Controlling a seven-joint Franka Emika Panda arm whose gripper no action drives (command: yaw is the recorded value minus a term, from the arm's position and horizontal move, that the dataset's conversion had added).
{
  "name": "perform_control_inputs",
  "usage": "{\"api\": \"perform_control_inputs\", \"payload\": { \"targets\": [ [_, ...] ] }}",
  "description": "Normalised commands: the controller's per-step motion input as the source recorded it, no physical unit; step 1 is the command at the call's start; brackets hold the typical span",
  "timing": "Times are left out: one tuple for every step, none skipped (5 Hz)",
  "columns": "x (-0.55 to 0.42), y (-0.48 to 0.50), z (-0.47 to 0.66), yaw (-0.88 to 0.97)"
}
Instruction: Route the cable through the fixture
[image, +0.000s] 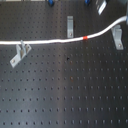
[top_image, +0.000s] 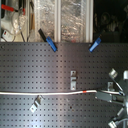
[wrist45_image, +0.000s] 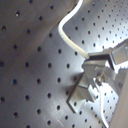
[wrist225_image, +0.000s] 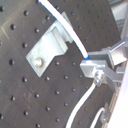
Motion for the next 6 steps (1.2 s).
{"api": "perform_control_inputs", "payload": {
  "targets": [
    [-0.563,-0.010,0.06,0.07],
    [-0.760,-0.177,0.13,0.23],
    [-0.001,-0.037,0.00,0.00],
    [-0.241,-0.557,0.08,0.00],
    [-0.002,-0.029,0.00,0.00],
    [-0.412,-0.044,0.03,0.28]
  ]
}}
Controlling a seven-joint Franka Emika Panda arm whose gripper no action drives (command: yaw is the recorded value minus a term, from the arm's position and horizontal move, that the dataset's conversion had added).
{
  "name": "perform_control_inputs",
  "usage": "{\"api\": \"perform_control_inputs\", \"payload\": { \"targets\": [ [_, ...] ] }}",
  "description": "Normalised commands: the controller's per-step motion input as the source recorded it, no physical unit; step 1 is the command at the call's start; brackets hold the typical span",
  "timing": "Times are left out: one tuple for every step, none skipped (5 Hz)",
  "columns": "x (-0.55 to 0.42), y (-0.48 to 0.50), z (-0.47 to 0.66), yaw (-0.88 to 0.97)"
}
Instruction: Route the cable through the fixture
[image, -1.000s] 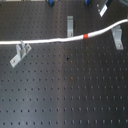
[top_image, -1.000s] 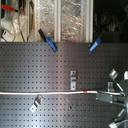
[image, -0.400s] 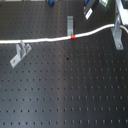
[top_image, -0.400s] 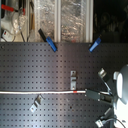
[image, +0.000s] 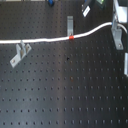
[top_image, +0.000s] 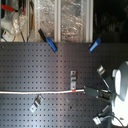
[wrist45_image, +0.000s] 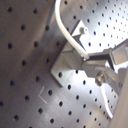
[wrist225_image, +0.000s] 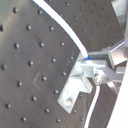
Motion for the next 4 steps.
{"api": "perform_control_inputs", "payload": {
  "targets": [
    [-0.717,-0.014,0.08,0.48],
    [-0.005,-0.019,0.00,0.00],
    [0.007,-0.371,0.11,0.00],
    [0.037,-0.512,0.17,0.00]
  ]
}}
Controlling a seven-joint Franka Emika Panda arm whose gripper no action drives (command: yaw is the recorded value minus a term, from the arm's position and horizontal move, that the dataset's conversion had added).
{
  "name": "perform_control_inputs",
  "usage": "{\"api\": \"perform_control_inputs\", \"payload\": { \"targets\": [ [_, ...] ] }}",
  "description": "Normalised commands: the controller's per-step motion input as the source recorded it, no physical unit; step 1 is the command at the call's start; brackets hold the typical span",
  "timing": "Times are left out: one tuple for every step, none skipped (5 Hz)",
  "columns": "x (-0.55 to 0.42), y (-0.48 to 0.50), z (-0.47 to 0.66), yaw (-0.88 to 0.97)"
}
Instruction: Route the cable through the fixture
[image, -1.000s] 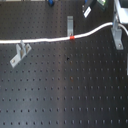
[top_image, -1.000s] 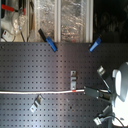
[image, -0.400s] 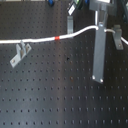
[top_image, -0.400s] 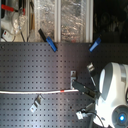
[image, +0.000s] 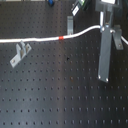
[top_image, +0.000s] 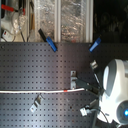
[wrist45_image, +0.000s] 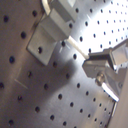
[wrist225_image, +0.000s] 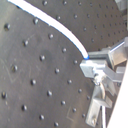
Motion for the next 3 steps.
{"api": "perform_control_inputs", "payload": {
  "targets": [
    [0.146,-0.660,0.01,0.00],
    [-0.007,-0.028,0.00,0.00],
    [-0.844,-0.150,0.02,0.24]
  ]
}}
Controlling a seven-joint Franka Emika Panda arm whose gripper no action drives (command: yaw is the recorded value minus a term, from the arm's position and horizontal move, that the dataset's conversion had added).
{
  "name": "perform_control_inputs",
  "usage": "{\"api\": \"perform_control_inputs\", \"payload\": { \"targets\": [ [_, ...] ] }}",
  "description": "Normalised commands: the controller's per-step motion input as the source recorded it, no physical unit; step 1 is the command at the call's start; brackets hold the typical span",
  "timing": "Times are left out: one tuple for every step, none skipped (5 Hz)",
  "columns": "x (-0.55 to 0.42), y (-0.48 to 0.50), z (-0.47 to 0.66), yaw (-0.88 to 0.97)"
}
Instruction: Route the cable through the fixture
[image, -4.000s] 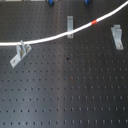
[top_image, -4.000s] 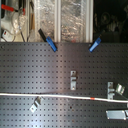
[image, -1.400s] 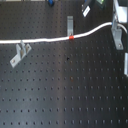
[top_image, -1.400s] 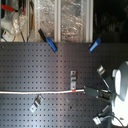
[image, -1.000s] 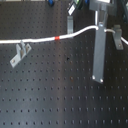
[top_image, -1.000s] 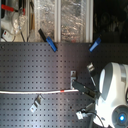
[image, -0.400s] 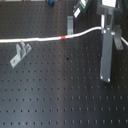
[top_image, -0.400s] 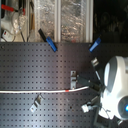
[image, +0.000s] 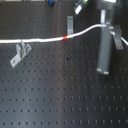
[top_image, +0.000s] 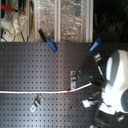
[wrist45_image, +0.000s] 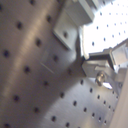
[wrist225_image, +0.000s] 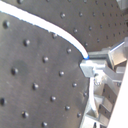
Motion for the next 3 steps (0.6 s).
{"api": "perform_control_inputs", "payload": {
  "targets": [
    [0.000,0.000,0.00,-0.03],
    [0.000,-0.011,0.20,-0.99],
    [0.053,-0.013,0.00,-0.06]
  ]
}}
